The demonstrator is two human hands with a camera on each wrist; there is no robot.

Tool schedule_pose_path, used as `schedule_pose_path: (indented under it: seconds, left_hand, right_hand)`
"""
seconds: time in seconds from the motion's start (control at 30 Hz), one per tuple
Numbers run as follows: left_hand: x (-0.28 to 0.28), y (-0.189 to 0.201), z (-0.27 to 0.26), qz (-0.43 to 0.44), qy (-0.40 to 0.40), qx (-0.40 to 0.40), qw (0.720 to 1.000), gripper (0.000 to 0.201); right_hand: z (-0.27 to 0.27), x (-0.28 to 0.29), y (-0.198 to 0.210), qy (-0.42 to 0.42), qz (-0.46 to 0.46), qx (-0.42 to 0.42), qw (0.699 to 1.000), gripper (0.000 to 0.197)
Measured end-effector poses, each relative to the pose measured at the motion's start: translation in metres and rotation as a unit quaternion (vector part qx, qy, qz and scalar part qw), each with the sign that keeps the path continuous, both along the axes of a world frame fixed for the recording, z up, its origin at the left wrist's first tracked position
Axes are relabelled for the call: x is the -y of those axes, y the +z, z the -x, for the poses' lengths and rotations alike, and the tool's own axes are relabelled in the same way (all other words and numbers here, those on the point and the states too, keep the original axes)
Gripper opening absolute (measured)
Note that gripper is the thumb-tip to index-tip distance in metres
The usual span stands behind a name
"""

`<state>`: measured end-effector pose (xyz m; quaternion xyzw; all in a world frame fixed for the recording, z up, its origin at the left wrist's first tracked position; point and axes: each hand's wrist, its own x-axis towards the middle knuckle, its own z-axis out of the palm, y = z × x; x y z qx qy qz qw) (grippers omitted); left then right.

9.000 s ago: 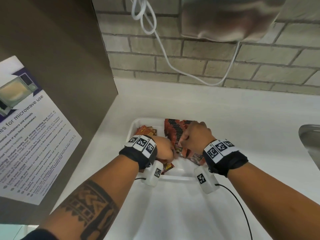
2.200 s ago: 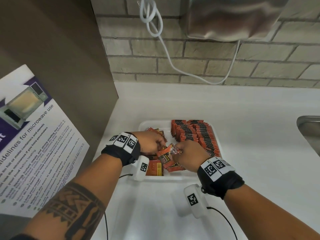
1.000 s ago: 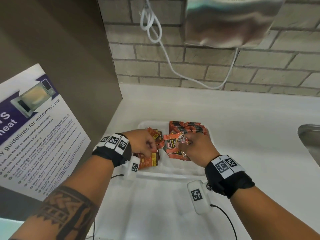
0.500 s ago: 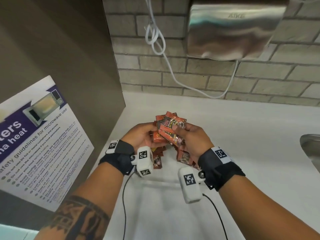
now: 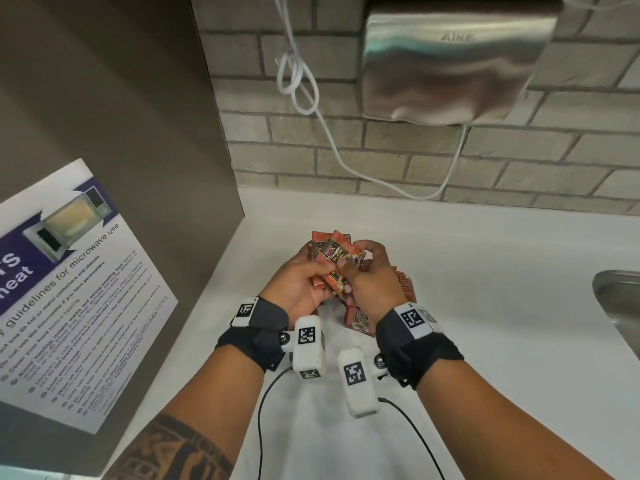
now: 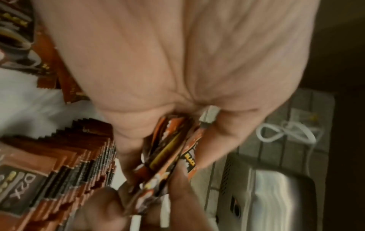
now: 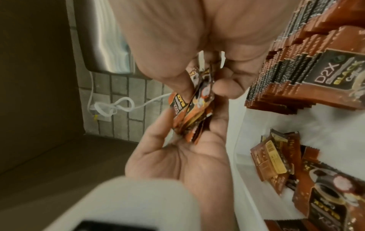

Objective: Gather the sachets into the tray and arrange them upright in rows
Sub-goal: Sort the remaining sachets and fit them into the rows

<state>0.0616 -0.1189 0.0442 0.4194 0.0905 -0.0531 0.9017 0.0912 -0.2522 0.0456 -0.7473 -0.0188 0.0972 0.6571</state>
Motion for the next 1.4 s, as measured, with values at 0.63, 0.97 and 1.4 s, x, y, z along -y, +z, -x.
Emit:
schedule_pose_path:
  seconds: [0.63,0.97,1.4]
  left_hand:
    - [-0.004,0.0,0.01,-0.174,0.048,0.049,0.982,0.026]
    - [-0.037,0.002,0.01,-0.319,-0.016,0.083,0.944,0.024]
    - [-0.039,0.012,-0.001,-0.239,0.082,0.051,0.966,0.013]
  right_hand:
    - [-0.02,0.022,0.02,0.142,0.163,0.113,0.97,0.036]
    - [-0.013,0.0,0.028,0.146,0.193,0.074,0.967,0.044]
    - [0.003,0.004,0.03,0.104,0.032,-0.035,0.993,0.031]
